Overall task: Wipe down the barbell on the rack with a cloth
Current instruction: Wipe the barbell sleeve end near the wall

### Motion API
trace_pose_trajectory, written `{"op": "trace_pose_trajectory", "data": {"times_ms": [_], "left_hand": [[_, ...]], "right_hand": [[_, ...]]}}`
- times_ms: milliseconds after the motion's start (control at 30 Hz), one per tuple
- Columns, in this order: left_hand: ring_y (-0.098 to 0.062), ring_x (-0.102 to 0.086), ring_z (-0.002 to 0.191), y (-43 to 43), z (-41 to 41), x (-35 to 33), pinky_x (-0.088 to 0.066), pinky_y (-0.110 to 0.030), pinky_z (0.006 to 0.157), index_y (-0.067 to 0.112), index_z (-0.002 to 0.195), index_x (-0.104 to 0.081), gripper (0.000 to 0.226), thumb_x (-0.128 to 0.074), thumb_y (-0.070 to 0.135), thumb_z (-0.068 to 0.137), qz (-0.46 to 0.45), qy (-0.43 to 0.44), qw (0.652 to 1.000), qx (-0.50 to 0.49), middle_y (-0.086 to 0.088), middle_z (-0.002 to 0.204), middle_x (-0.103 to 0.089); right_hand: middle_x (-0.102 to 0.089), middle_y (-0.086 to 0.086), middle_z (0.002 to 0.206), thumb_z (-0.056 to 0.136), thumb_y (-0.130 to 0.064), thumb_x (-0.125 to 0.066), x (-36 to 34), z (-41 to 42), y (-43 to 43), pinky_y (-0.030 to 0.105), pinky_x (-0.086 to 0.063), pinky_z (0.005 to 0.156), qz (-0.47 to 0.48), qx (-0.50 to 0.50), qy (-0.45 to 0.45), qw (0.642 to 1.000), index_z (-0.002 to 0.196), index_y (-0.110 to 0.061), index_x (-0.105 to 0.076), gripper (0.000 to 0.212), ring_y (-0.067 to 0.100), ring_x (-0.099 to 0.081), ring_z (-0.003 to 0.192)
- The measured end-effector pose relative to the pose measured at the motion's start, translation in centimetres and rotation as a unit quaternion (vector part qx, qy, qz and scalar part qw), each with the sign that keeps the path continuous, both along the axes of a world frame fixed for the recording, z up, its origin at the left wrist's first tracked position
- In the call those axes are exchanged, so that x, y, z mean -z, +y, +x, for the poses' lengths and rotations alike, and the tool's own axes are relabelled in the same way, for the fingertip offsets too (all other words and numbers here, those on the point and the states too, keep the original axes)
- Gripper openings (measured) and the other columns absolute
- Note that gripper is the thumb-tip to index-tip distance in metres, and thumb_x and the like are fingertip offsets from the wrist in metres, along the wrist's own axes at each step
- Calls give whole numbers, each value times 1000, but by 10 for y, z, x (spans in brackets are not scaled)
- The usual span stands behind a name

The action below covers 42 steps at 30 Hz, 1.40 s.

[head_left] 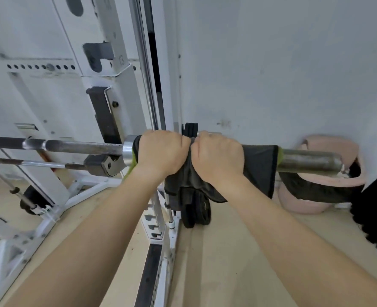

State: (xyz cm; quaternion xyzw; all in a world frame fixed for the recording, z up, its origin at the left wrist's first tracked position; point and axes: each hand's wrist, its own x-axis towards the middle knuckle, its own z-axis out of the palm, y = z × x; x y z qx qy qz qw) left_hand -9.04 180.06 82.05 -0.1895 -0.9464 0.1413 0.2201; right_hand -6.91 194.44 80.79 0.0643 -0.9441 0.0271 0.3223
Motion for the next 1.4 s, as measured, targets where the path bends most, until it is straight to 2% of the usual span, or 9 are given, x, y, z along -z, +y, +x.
{"op": "trace_pose_trajectory", "data": {"times_ms": [167,433,600,733,900,1033,1133,1267,1400], "left_hand": [[-26,-50,66,33,13,19,-30,-39,69,19,66,-53,37,-34,28,97,194,111,973,-48,1,67,-56],[-26,-54,82,114,30,26,-36,-41,82,15,85,-66,36,-36,31,98,267,73,960,33,-2,86,-63],[-18,-56,97,102,39,15,-39,-36,87,30,104,-69,19,-53,28,94,366,33,923,117,8,101,-64],[-19,-56,96,99,64,9,-46,-39,85,29,100,-64,25,-61,10,84,419,-35,894,156,7,100,-59],[-15,-53,94,107,113,2,-49,-42,83,30,89,-57,36,-58,-3,73,480,-119,849,184,10,96,-57],[-11,-57,95,108,159,-6,-49,-37,85,29,88,-56,29,-65,7,72,506,-138,829,194,10,95,-62],[-5,-57,92,98,193,-7,-47,-26,82,29,92,-53,30,-62,8,72,554,-197,794,158,19,94,-60],[-15,-54,82,76,229,7,-45,-33,76,26,99,-52,33,-57,1,78,574,-165,800,60,10,88,-57],[-7,-57,85,39,266,21,-48,-28,76,30,103,-55,36,-60,3,80,600,-101,794,-24,12,89,-59]], "right_hand": [[-66,0,74,100,-43,-26,3,14,52,35,-36,60,38,-17,-11,999,84,-18,-62,47,25,-60,64],[-67,8,74,103,-39,-32,0,30,166,34,-31,57,-1,97,-16,995,78,-15,-60,44,31,-56,63],[-66,12,77,101,-33,-31,1,38,182,40,-45,64,-74,111,-18,991,78,-10,-63,46,26,-47,66],[-68,10,117,93,-22,-41,2,53,156,48,-45,93,-99,92,-16,991,124,-17,-61,37,34,-61,101],[-32,0,156,81,-11,-60,-13,85,132,45,-27,116,-120,-127,-122,977,147,-31,-42,71,27,-27,139],[-54,-15,133,79,-7,-61,-18,109,130,46,-38,111,-196,-261,-195,925,116,-32,-67,45,16,-43,130],[-68,-14,112,82,-10,-64,-15,134,131,40,-48,98,-218,-246,-186,926,112,-33,-69,38,12,-59,109],[-67,-13,91,78,-23,-60,-13,163,112,47,-39,100,-169,-249,-183,936,93,-40,-63,23,14,-58,93],[-61,-10,89,77,-31,-59,-14,194,70,43,-34,94,-153,-290,-252,910,90,-36,-59,15,14,-53,87]]}}
